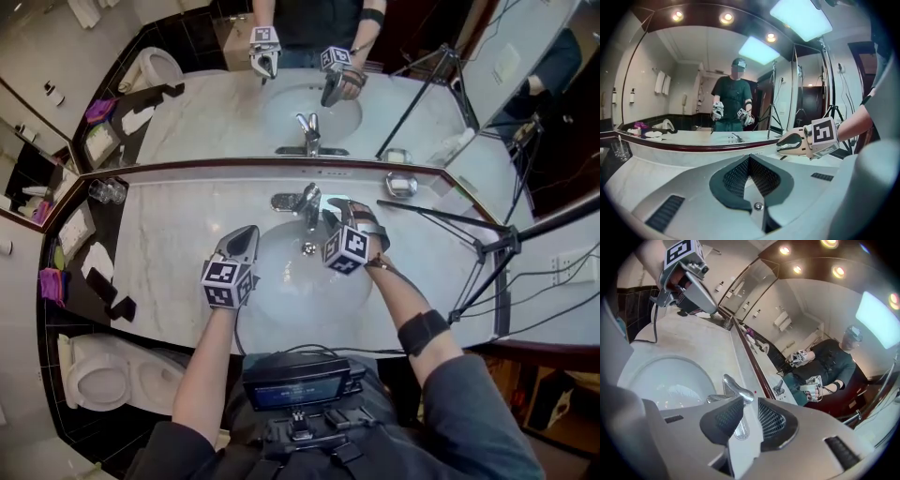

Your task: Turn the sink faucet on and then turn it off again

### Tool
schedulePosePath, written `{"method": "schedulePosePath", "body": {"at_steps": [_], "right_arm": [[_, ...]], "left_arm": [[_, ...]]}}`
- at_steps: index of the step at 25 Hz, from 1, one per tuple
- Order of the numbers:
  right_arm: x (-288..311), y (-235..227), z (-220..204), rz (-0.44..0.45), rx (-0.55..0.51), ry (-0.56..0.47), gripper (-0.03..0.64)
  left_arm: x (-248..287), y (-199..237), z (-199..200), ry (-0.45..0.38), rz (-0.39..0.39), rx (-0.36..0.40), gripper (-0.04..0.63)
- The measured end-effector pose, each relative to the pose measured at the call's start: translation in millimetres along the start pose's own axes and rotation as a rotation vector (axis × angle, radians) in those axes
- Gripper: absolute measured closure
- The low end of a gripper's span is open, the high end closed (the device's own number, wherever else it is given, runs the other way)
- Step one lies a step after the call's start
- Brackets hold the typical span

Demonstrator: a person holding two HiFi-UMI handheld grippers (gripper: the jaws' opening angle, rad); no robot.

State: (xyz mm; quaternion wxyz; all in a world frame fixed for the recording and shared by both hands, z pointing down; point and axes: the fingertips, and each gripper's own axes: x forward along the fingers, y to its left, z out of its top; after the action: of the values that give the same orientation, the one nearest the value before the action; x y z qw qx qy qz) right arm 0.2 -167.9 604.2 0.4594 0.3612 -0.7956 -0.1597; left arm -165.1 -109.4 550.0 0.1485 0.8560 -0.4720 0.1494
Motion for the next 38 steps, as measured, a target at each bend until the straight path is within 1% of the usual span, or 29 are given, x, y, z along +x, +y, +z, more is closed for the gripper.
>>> {"method": "schedulePosePath", "body": {"at_steps": [3, 8, 9, 12, 15, 16, 17, 26, 29, 35, 38], "right_arm": [[-19.3, -11.9, -9.6, -0.034, 0.095, -0.005, 0.516], [-53.9, -31.5, -25.8, -0.089, 0.303, -0.026, 0.590], [-61.8, -34.6, -28.7, -0.093, 0.358, -0.036, 0.593], [-85.1, -44.2, -39.9, -0.105, 0.568, -0.075, 0.598], [-99.8, -47.3, -60.7, -0.094, 0.834, -0.139, 0.598], [-103.5, -45.9, -66.6, -0.088, 0.901, -0.157, 0.598], [-107.2, -43.8, -70.8, -0.084, 0.945, -0.169, 0.598], [-125.6, -17.0, -94.0, -0.063, 1.101, -0.188, 0.598], [-125.8, -12.7, -100.0, -0.064, 1.111, -0.180, 0.598], [-123.6, -11.2, -106.4, -0.062, 1.122, -0.173, 0.598], [-121.4, -8.5, -106.6, -0.055, 1.122, -0.168, 0.598]], "left_arm": [[-3.3, -3.1, 6.6, -0.014, -0.008, 0.011, 0.595], [-12.0, -3.5, 13.2, -0.033, -0.011, 0.006, 0.595], [-13.8, -3.0, 13.7, -0.036, -0.011, 0.002, 0.595], [-18.5, -0.9, 15.1, -0.046, -0.007, -0.005, 0.595], [-20.2, 1.2, 15.6, -0.052, -0.004, -0.018, 0.595], [-20.5, 1.8, 15.1, -0.053, -0.003, -0.023, 0.595], [-20.5, 2.2, 14.4, -0.054, -0.004, -0.027, 0.595], [-21.0, -0.8, 16.2, -0.061, -0.008, -0.021, 0.595], [-23.3, 0.5, 15.8, -0.063, -0.003, -0.001, 0.595], [-23.0, -2.1, 10.8, -0.065, -0.010, -0.027, 0.595], [-20.7, -3.2, 9.6, -0.067, -0.001, 0.010, 0.595]]}}
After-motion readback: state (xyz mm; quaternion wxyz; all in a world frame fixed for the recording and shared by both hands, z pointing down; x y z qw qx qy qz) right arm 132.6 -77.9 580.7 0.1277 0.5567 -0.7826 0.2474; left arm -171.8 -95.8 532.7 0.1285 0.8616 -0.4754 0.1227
